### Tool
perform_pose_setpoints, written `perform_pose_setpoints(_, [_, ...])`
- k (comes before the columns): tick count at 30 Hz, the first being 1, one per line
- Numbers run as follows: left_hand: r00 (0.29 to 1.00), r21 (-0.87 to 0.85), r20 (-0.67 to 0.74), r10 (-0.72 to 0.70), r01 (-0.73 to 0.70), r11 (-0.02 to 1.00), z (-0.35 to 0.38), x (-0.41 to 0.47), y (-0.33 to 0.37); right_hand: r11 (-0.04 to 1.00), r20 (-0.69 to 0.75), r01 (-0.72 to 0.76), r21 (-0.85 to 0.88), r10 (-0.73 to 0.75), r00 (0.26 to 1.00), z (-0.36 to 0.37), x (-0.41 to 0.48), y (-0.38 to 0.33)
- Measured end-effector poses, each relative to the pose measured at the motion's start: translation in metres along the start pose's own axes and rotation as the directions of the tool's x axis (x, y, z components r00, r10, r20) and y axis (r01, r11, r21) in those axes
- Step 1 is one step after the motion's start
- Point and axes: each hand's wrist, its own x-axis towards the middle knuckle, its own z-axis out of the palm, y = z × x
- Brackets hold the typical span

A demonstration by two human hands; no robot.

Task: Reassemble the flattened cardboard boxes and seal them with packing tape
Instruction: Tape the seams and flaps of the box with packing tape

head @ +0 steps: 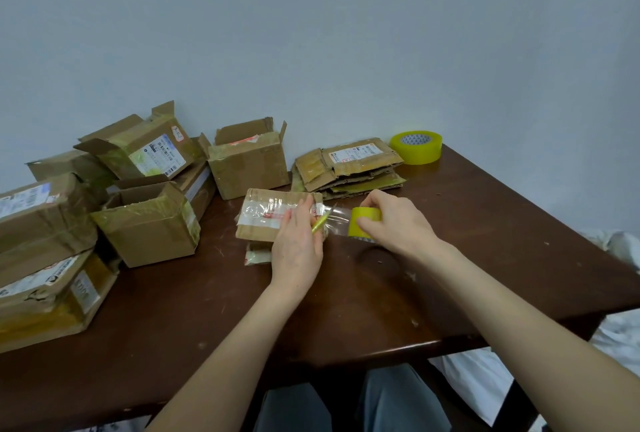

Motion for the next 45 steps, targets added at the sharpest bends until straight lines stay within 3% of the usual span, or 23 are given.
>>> perform_pose_setpoints(3, [0.996,-0.039,-0.067,-0.066,0.063,0.997,-0.010,0.016,0.002,0.998,0.008,0.065,0.019,-0.065,0.998,0.005,0.003,0.003])
perform_pose_setpoints(5, [0.997,-0.013,-0.068,-0.033,0.032,0.999,-0.015,0.032,0.005,0.994,0.012,0.062,0.087,-0.063,0.998,0.010,0.008,0.004])
perform_pose_setpoints(8, [0.999,0.035,0.039,0.016,-0.017,0.999,-0.015,0.050,0.006,0.978,0.019,0.011,0.209,-0.016,1.000,0.016,0.018,0.001])
perform_pose_setpoints(14, [0.983,0.217,0.138,-0.120,0.088,0.972,-0.024,0.082,0.008,0.906,0.024,-0.058,0.419,0.053,0.998,0.005,0.050,-0.005])
perform_pose_setpoints(20, [0.980,0.208,0.153,-0.124,0.090,0.974,-0.016,0.084,0.000,0.944,0.153,-0.106,0.313,0.060,0.986,0.002,0.061,-0.002])
perform_pose_setpoints(33, [0.996,0.095,0.003,-0.084,0.084,0.992,-0.008,0.058,-0.007,0.988,0.082,-0.145,0.052,0.140,0.987,0.000,0.043,-0.013])
perform_pose_setpoints(38, [0.986,-0.122,-0.070,-0.152,0.143,0.982,-0.013,0.040,-0.012,0.989,0.091,-0.123,-0.086,0.131,0.987,0.001,0.034,-0.025])
perform_pose_setpoints(45, [0.996,-0.198,-0.041,-0.073,0.064,0.978,-0.018,0.026,-0.019,0.968,0.070,-0.111,-0.224,0.129,0.989,0.009,0.027,-0.037])
